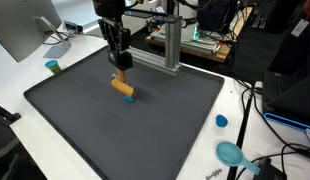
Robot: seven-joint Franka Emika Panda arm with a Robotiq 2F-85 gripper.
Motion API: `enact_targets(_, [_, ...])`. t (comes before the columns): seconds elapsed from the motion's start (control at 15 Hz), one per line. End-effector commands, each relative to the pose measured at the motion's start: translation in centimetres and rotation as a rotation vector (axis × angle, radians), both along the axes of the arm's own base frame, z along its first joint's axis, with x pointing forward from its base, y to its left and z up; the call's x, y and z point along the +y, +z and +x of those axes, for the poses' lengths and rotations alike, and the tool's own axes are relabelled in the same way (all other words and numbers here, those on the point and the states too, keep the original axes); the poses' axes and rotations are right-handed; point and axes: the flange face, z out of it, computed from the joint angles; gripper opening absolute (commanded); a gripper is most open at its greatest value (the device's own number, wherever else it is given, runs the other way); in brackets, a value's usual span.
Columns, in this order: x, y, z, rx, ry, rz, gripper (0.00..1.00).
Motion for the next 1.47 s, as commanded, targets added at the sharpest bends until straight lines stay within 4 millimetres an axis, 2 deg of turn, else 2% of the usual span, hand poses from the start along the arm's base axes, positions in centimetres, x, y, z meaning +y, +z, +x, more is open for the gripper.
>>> enact_targets(0.0, [-0.2, -0.7, -1.5, -0.002, 0.003, 0.008, 0.22])
enact_targets(0.67, [0.4, -3.5, -2.9, -0.051, 0.025, -0.004, 0.22])
enact_targets(1.4, [-1.6, -6.8, -2.6, -0.010, -0.020, -0.027, 0.22])
